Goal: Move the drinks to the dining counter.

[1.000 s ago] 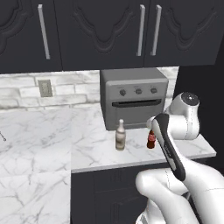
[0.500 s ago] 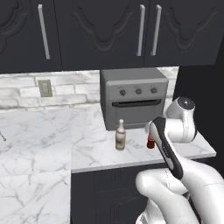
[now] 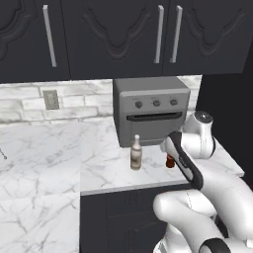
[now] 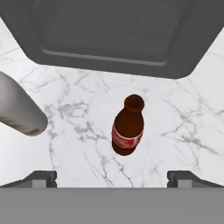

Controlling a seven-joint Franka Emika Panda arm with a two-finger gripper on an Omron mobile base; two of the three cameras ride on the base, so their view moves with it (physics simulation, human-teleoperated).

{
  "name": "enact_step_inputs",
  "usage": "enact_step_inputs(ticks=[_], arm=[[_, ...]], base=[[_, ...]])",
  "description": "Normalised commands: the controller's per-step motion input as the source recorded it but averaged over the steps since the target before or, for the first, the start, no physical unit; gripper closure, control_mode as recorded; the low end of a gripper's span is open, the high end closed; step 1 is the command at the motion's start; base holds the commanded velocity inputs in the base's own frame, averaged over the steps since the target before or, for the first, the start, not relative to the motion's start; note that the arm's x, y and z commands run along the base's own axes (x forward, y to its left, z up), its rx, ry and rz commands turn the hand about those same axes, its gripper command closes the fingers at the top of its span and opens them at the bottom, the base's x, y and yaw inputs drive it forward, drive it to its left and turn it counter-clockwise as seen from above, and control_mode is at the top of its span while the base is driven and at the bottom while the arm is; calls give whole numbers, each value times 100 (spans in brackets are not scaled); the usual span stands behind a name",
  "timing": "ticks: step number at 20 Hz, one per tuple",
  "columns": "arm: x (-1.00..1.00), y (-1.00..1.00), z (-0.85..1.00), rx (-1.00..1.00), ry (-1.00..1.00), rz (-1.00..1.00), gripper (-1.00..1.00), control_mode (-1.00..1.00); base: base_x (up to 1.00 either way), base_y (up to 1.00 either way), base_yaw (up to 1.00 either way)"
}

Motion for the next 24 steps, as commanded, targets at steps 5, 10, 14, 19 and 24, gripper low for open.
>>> enact_step_inputs(ticks=[5,10,14,19,24], arm=[[27,-5,0,0,9,0,-100,-100],[0,-2,-7,0,0,0,-100,-100],[0,-2,-9,0,0,0,-100,-100],[0,-1,-19,0,0,0,-100,-100],[3,-2,-27,0,0,0,-100,-100]], base=[[0,0,0],[0,0,0],[0,0,0],[0,0,0],[0,0,0]])
